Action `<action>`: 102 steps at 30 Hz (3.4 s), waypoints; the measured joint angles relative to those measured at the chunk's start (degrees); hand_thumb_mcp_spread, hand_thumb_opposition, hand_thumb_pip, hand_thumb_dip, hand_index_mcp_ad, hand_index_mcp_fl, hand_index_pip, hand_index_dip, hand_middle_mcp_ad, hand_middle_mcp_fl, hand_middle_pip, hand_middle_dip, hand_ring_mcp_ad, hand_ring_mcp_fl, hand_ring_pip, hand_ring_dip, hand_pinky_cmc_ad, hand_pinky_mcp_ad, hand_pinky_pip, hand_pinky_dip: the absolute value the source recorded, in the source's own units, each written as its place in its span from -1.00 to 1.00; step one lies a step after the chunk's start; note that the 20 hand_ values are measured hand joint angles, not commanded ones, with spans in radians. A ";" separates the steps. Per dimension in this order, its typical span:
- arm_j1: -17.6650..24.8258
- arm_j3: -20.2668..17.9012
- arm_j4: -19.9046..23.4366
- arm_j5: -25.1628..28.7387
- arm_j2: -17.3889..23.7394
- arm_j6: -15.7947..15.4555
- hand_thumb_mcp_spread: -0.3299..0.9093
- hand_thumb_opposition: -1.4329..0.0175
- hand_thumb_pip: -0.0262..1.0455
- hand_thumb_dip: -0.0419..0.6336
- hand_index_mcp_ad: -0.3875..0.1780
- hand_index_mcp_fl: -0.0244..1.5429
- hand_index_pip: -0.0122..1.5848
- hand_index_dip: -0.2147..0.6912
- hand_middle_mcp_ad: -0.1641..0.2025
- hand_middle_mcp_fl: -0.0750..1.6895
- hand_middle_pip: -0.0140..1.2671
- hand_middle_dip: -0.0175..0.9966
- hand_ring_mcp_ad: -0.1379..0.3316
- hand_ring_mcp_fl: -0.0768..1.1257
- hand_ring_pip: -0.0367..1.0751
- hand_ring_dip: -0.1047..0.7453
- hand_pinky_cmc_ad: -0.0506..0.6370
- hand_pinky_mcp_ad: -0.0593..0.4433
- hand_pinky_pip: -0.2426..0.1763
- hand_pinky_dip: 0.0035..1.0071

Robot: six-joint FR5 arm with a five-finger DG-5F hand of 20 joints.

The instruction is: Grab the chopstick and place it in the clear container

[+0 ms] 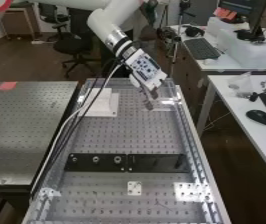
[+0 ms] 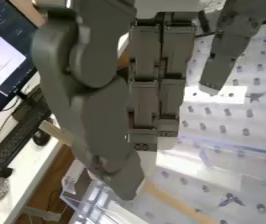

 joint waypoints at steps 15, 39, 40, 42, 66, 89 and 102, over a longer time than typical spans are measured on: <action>-0.32 2.09 -0.58 -1.45 -0.13 -3.17 0.19 -0.24 0.42 0.02 -0.31 0.13 -0.22 -0.64 0.11 0.29 -0.29 -0.10 -0.17 0.03 -0.57 -0.10 0.19 0.51 -0.17 0.77; -0.18 0.91 1.39 0.96 3.65 -8.91 0.14 -0.18 0.46 0.06 -0.30 -0.06 -0.19 -0.67 0.11 0.10 -0.19 -0.16 -0.17 -0.16 -0.45 -0.16 0.24 0.51 -0.35 0.88; -0.16 0.80 1.48 1.16 3.99 -9.74 0.15 -0.18 0.46 0.06 -0.30 -0.08 -0.21 -0.68 0.11 0.10 -0.19 -0.16 -0.18 -0.16 -0.45 -0.16 0.24 0.51 -0.35 0.88; -0.11 0.81 1.47 1.36 4.43 -11.43 0.13 -0.18 0.42 0.06 -0.30 -0.15 -0.38 -0.67 0.12 0.08 -0.19 -0.16 -0.15 -0.16 -0.47 -0.16 0.25 0.51 -0.35 0.88; 1.42 5.73 1.98 4.00 2.76 -44.70 0.07 -0.19 0.14 0.04 -0.31 -0.08 -0.89 -0.66 0.11 -0.34 -0.71 -0.15 -0.04 -0.46 -0.55 -0.16 0.44 0.61 -0.34 0.94; 1.12 5.73 4.73 2.68 0.09 -62.56 0.03 -0.19 0.14 -0.13 -0.27 -0.31 -0.92 -0.61 0.08 -0.44 -0.77 -0.41 -0.09 -0.76 -0.57 -0.45 0.26 0.56 -0.34 0.83; -0.41 4.63 3.75 1.08 -1.14 -61.63 0.03 -0.19 0.17 -0.13 -0.25 -0.26 -0.92 -0.61 0.07 -0.41 -0.78 -0.41 -0.09 -0.74 -0.57 -0.45 0.26 0.56 -0.34 0.83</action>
